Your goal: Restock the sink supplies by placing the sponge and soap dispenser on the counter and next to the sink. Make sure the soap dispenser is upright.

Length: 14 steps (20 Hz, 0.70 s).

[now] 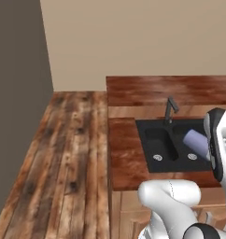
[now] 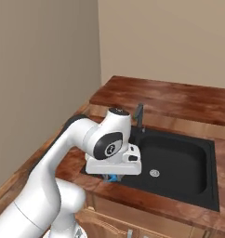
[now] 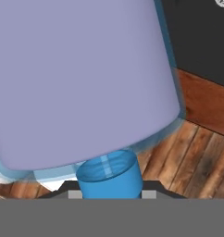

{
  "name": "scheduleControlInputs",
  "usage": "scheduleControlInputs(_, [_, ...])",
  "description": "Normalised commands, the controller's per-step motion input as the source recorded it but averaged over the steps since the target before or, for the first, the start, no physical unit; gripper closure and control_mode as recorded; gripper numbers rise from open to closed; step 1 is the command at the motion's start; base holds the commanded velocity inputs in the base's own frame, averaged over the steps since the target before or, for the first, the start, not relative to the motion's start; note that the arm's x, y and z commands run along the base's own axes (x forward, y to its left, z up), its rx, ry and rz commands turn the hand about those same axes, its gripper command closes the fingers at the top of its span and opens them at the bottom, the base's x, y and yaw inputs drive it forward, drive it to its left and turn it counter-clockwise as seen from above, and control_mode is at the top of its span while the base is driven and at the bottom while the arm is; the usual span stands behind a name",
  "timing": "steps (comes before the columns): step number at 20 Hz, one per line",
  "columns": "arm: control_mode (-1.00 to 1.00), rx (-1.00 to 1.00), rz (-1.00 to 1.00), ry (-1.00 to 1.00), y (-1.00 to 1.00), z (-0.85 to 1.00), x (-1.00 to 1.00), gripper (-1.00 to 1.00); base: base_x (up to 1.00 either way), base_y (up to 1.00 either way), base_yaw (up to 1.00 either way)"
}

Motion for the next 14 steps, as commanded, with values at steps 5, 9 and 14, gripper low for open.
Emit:
scheduleControlInputs(5, [1.0,0.0,0.0,0.0,0.0,0.0,0.0,1.0,-0.16,-1.0,0.06])
scheduleControlInputs(9, [1.0,0.0,0.0,0.0,0.0,0.0,0.0,1.0,-0.32,-1.0,0.01])
scheduleControlInputs(14, [1.0,0.0,0.0,0.0,0.0,0.0,0.0,1.0,-0.36,-1.0,0.0])
